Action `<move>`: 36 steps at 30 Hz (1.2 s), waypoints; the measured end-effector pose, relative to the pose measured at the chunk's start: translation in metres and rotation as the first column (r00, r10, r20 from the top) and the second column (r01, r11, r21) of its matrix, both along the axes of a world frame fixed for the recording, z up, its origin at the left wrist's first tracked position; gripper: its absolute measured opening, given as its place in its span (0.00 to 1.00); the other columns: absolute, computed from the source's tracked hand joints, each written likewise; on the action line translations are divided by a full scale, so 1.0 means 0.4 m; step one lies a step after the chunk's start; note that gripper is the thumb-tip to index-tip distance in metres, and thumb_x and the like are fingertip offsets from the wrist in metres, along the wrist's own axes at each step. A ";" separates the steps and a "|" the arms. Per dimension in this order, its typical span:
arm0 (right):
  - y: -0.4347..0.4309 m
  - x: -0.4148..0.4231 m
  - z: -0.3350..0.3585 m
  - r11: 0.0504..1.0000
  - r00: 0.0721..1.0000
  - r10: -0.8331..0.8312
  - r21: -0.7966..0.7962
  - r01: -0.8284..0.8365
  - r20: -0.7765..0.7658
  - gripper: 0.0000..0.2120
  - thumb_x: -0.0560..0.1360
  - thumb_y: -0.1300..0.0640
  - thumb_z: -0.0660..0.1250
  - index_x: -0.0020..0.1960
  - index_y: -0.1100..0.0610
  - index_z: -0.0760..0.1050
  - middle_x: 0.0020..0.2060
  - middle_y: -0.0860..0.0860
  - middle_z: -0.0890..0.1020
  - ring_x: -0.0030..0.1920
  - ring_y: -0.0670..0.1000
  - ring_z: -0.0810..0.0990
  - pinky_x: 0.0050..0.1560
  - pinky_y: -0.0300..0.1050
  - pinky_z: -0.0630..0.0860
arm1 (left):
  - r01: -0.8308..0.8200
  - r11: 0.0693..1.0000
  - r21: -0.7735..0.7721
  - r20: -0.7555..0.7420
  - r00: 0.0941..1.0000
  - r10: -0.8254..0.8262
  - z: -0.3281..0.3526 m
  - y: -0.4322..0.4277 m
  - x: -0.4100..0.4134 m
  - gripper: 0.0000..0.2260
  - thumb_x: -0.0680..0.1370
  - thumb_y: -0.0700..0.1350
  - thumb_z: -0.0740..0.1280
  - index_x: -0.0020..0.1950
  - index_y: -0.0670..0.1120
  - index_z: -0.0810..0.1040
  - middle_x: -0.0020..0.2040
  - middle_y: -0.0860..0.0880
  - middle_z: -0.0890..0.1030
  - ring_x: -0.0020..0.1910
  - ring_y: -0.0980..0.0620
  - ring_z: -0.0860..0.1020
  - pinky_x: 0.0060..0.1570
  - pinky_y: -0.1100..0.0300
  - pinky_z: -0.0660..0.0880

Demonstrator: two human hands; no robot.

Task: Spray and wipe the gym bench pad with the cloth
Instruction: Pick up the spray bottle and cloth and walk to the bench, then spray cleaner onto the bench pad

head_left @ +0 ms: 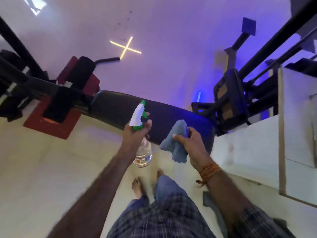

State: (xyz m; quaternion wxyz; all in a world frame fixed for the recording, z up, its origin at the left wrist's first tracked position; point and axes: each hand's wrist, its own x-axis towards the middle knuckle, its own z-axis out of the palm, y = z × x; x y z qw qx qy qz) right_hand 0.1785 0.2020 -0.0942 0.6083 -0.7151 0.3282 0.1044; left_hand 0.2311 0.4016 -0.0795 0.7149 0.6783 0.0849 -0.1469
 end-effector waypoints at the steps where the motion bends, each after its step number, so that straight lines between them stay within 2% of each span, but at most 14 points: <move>1: 0.001 0.033 -0.018 0.999 1.000 0.022 -0.043 -0.023 -0.020 0.12 0.74 0.57 0.77 0.52 0.56 0.76 0.47 0.54 0.83 0.48 0.53 0.83 0.50 0.49 0.80 | -0.003 1.000 0.022 -0.007 1.000 0.003 -0.013 0.013 0.029 0.08 0.81 0.43 0.71 0.59 0.51 0.81 0.37 0.52 0.78 0.29 0.53 0.73 0.31 0.60 0.73; 4: -0.004 0.136 -0.079 0.983 0.996 0.059 -0.168 -0.069 -0.062 0.09 0.73 0.55 0.77 0.46 0.52 0.76 0.42 0.49 0.82 0.44 0.49 0.82 0.49 0.44 0.79 | -0.005 0.997 0.083 -0.040 0.999 0.008 -0.058 0.035 0.112 0.09 0.81 0.42 0.72 0.61 0.48 0.81 0.41 0.53 0.79 0.29 0.54 0.73 0.35 0.57 0.75; 7: -0.005 0.242 -0.171 0.947 0.993 0.107 -0.298 -0.119 -0.056 0.14 0.74 0.54 0.76 0.40 0.53 0.70 0.34 0.45 0.76 0.35 0.39 0.74 0.35 0.31 0.71 | -0.001 0.992 0.129 -0.041 0.999 0.006 -0.119 0.044 0.194 0.16 0.80 0.41 0.72 0.68 0.48 0.80 0.47 0.52 0.80 0.37 0.49 0.74 0.39 0.55 0.75; 9: 0.000 0.312 -0.253 0.936 0.983 0.161 -0.304 -0.180 -0.085 0.13 0.75 0.56 0.74 0.41 0.52 0.69 0.34 0.44 0.75 0.33 0.37 0.74 0.33 0.30 0.70 | 0.004 0.982 0.187 -0.041 0.999 0.004 -0.177 0.042 0.253 0.17 0.80 0.43 0.73 0.67 0.57 0.80 0.51 0.54 0.82 0.41 0.48 0.76 0.45 0.53 0.76; 11: 0.009 0.372 -0.336 0.934 0.968 0.224 -0.258 -0.246 -0.111 0.09 0.74 0.59 0.73 0.44 0.51 0.72 0.36 0.43 0.77 0.35 0.35 0.74 0.35 0.28 0.69 | 0.020 0.973 0.231 -0.066 0.998 -0.005 -0.243 0.035 0.305 0.12 0.78 0.49 0.75 0.57 0.64 0.80 0.49 0.57 0.82 0.41 0.50 0.76 0.49 0.49 0.77; 14: 0.008 0.457 -0.463 0.944 0.957 0.281 -0.156 -0.289 -0.074 0.08 0.74 0.61 0.74 0.48 0.53 0.76 0.39 0.45 0.79 0.37 0.36 0.75 0.39 0.31 0.72 | 0.064 0.962 0.266 -0.090 0.995 -0.041 -0.354 0.019 0.386 0.06 0.75 0.57 0.69 0.52 0.64 0.77 0.44 0.57 0.79 0.35 0.52 0.76 0.40 0.56 0.76; 18: -0.024 0.539 -0.678 0.948 0.965 0.184 -0.225 -0.224 -0.186 0.14 0.74 0.62 0.75 0.57 0.58 0.76 0.52 0.58 0.84 0.50 0.51 0.81 0.49 0.46 0.76 | 0.106 0.963 0.247 -0.147 0.987 -0.071 -0.539 -0.004 0.458 0.13 0.76 0.56 0.69 0.51 0.77 0.76 0.54 0.56 0.83 0.39 0.50 0.76 0.42 0.53 0.77; 21: -0.032 0.542 -0.814 0.751 0.888 0.273 -0.494 -0.437 -0.371 0.34 0.76 0.54 0.75 0.78 0.54 0.64 0.76 0.58 0.70 0.72 0.60 0.71 0.68 0.55 0.73 | 0.135 0.966 0.222 -0.193 0.977 -0.093 -0.664 -0.023 0.478 0.16 0.78 0.52 0.71 0.52 0.77 0.77 0.55 0.60 0.83 0.38 0.50 0.77 0.37 0.62 0.76; 23: -0.018 0.523 -0.875 0.508 0.816 0.385 -0.639 -0.577 -0.430 0.38 0.77 0.48 0.73 0.81 0.49 0.59 0.81 0.60 0.60 0.76 0.63 0.65 0.73 0.62 0.69 | 0.151 0.958 0.244 -0.241 0.966 -0.091 -0.743 -0.029 0.474 0.13 0.79 0.50 0.72 0.52 0.72 0.79 0.50 0.60 0.83 0.35 0.51 0.77 0.33 0.66 0.74; 25: -0.001 0.503 -0.907 0.369 0.783 0.413 -0.700 -0.611 -0.466 0.37 0.78 0.45 0.70 0.82 0.47 0.57 0.82 0.60 0.56 0.80 0.64 0.58 0.77 0.67 0.61 | 0.195 0.945 0.263 -0.298 0.948 -0.112 -0.803 -0.025 0.459 0.06 0.80 0.51 0.72 0.52 0.63 0.80 0.43 0.57 0.82 0.34 0.51 0.77 0.34 0.66 0.74; 28: 0.016 0.493 -0.915 0.319 0.774 0.382 -0.713 -0.624 -0.506 0.37 0.79 0.46 0.67 0.83 0.49 0.55 0.83 0.59 0.54 0.83 0.62 0.51 0.79 0.70 0.52 | 0.250 0.929 0.273 -0.325 0.933 -0.155 -0.842 -0.008 0.439 0.08 0.78 0.58 0.71 0.54 0.58 0.79 0.41 0.59 0.81 0.36 0.51 0.78 0.40 0.57 0.75; 31: 0.050 0.511 -0.900 0.306 0.764 0.427 -0.718 -0.625 -0.484 0.36 0.79 0.49 0.68 0.82 0.54 0.58 0.83 0.60 0.55 0.83 0.63 0.52 0.79 0.71 0.52 | 0.218 0.943 0.253 -0.343 0.931 -0.123 -0.848 0.013 0.442 0.10 0.74 0.64 0.69 0.55 0.68 0.78 0.49 0.60 0.83 0.39 0.52 0.79 0.41 0.51 0.78; 33: 0.091 0.543 -0.894 0.298 0.723 0.537 -0.704 -0.645 -0.435 0.34 0.79 0.51 0.68 0.81 0.55 0.61 0.83 0.60 0.56 0.83 0.62 0.54 0.79 0.70 0.54 | 0.175 0.947 0.271 -0.341 0.937 -0.075 -0.851 0.033 0.447 0.11 0.76 0.60 0.70 0.58 0.72 0.77 0.55 0.63 0.84 0.41 0.52 0.79 0.43 0.53 0.78; 36: 0.178 0.625 -0.902 0.308 0.632 0.666 -0.626 -0.716 -0.395 0.32 0.81 0.49 0.65 0.82 0.51 0.58 0.84 0.56 0.52 0.83 0.60 0.51 0.80 0.67 0.54 | 0.080 0.943 0.323 -0.367 0.929 0.047 -0.859 0.080 0.462 0.10 0.79 0.50 0.73 0.59 0.60 0.81 0.51 0.60 0.84 0.40 0.50 0.79 0.44 0.57 0.76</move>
